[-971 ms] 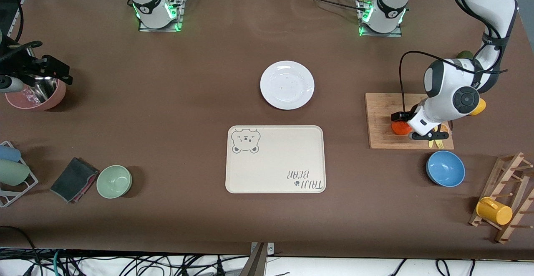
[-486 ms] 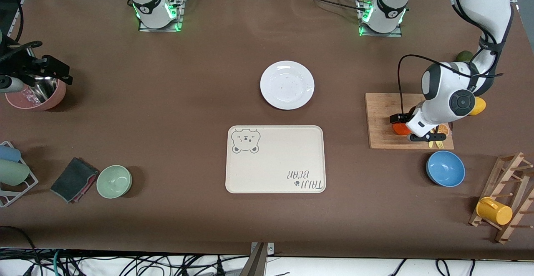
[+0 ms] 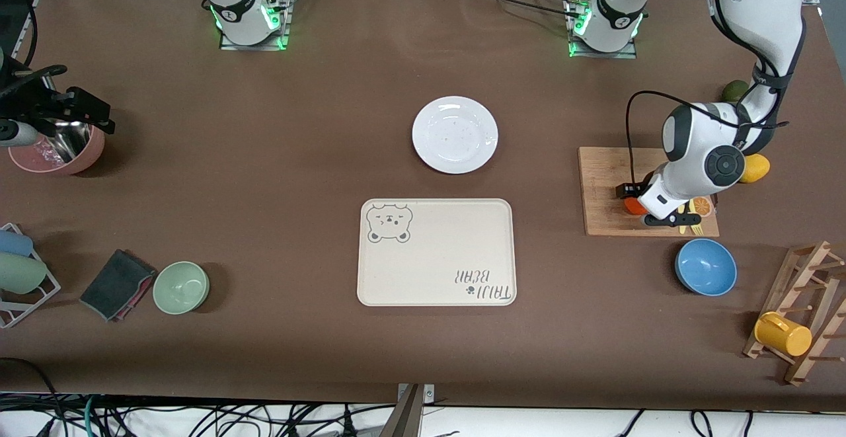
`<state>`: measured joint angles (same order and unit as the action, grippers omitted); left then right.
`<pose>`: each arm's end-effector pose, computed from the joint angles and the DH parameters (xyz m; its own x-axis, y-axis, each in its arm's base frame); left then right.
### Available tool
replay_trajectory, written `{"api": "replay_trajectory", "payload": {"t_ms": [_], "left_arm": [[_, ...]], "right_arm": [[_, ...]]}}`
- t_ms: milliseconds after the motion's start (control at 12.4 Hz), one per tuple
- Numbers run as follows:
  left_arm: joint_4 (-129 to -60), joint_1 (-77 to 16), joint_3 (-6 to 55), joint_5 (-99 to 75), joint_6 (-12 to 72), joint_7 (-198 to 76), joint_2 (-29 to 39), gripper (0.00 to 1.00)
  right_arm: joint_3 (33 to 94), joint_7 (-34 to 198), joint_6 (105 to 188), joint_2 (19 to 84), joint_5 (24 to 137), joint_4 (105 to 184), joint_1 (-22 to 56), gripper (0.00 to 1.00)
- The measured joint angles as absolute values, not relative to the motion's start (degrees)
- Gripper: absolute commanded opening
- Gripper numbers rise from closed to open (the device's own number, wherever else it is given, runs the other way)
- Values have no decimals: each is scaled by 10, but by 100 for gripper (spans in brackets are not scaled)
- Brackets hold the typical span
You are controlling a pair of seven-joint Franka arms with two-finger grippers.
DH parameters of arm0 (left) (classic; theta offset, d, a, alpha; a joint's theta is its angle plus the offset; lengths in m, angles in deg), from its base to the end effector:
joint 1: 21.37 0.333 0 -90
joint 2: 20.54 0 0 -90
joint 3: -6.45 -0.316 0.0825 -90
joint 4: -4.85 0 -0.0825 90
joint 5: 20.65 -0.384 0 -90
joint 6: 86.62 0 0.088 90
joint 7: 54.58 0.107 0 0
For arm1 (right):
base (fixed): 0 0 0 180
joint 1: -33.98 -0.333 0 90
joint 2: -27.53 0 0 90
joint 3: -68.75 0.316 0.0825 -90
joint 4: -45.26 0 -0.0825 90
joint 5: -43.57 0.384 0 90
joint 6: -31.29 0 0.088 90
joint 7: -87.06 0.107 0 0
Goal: Place orange and plate with both arms
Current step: 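Close the left gripper on the orange and lift it, then carry the orange with the left gripper and lower it onto the plate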
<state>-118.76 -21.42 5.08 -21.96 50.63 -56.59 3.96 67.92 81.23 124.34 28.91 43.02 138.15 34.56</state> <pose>0.5452 0.0131 0.1823 0.9814 0.0407 -0.1877 0.0359 -0.9989 -0.0286 0.5647 -0.0148 0.5918 0.9967 0.0776 -0.0222 0.0778 -0.9969 0.0077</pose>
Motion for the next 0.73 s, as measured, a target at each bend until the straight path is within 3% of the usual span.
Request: {"api": "replay_trajectory", "payload": {"t_ms": [162, 405, 729], "left_arm": [[-1184, -216, 53, -220, 506, -566, 39, 41], [-1165, -215, 82, -220, 479, -615, 22, 41], [-1159, -218, 233, -220, 462, -865, -12, 41]], "right_arm": [[679, 812, 1243, 289, 430, 1382, 346, 100], [679, 812, 1243, 289, 430, 1381, 346, 100], [680, 812, 1243, 289, 430, 1381, 346, 100]]}}
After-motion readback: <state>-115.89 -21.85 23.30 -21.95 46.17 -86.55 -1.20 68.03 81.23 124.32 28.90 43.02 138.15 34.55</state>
